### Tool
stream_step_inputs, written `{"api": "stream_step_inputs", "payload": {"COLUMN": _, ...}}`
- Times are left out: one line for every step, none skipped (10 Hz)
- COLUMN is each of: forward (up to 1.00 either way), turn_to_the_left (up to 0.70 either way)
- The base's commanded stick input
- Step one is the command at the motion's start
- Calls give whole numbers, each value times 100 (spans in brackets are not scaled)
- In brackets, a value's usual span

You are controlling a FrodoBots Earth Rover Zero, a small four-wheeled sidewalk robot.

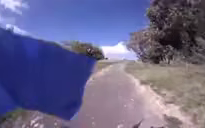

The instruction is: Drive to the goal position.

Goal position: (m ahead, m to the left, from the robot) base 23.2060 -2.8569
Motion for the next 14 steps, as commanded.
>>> {"api": "stream_step_inputs", "payload": {"forward": 100, "turn_to_the_left": -28}}
{"api": "stream_step_inputs", "payload": {"forward": 100, "turn_to_the_left": -14}}
{"api": "stream_step_inputs", "payload": {"forward": 100, "turn_to_the_left": -7}}
{"api": "stream_step_inputs", "payload": {"forward": 100, "turn_to_the_left": 0}}
{"api": "stream_step_inputs", "payload": {"forward": 100, "turn_to_the_left": 0}}
{"api": "stream_step_inputs", "payload": {"forward": 100, "turn_to_the_left": 0}}
{"api": "stream_step_inputs", "payload": {"forward": 100, "turn_to_the_left": 0}}
{"api": "stream_step_inputs", "payload": {"forward": 100, "turn_to_the_left": 0}}
{"api": "stream_step_inputs", "payload": {"forward": 100, "turn_to_the_left": 0}}
{"api": "stream_step_inputs", "payload": {"forward": 100, "turn_to_the_left": 0}}
{"api": "stream_step_inputs", "payload": {"forward": 100, "turn_to_the_left": 6}}
{"api": "stream_step_inputs", "payload": {"forward": 100, "turn_to_the_left": 17}}
{"api": "stream_step_inputs", "payload": {"forward": 100, "turn_to_the_left": 0}}
{"api": "stream_step_inputs", "payload": {"forward": 100, "turn_to_the_left": 0}}
